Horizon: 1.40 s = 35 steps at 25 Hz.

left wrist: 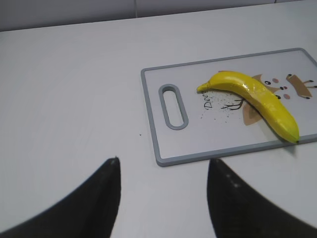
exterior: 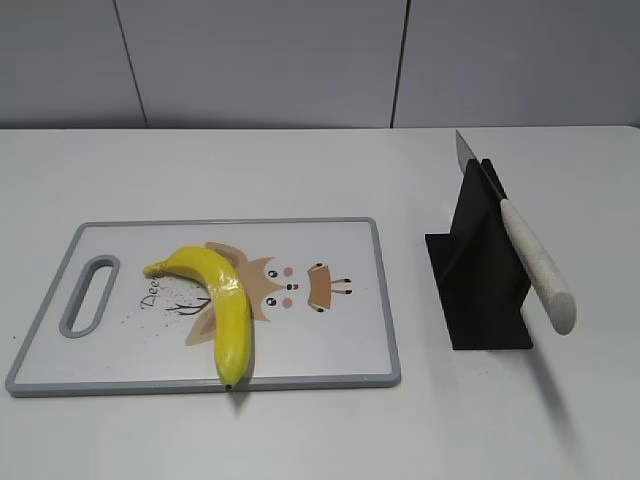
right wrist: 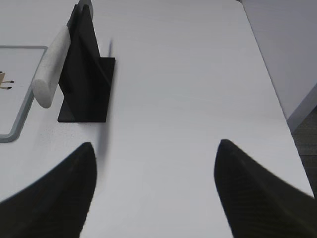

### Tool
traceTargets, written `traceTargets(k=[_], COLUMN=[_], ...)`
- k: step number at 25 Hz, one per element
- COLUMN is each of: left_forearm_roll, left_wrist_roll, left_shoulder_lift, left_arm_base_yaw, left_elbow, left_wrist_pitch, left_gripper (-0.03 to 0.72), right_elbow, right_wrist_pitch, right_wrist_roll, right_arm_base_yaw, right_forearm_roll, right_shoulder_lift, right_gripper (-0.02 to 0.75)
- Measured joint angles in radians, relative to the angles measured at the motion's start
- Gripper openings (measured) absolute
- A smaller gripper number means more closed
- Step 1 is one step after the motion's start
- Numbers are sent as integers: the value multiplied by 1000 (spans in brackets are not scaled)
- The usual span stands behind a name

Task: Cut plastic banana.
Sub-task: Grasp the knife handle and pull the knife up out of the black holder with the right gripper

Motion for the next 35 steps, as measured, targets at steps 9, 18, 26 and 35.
traceTargets(k=[9,18,26,35], left_forearm_roll=[0,0,0,0], left_wrist_roll=[0,0,0,0], left_shoulder_lift=[0,0,0,0], left_arm_base_yaw=[0,0,0,0], left_elbow=[0,0,0,0], left_wrist_pitch=[0,0,0,0], left_gripper=[543,543,543,543], right_elbow=[0,0,0,0], right_wrist_pitch=[0,0,0,0], right_wrist_roll=[0,0,0,0], right_arm_base_yaw=[0,0,0,0], right_forearm_roll=[0,0,0,18], right_shoulder_lift=[0,0,0,0], right_gripper=[588,588,588,588])
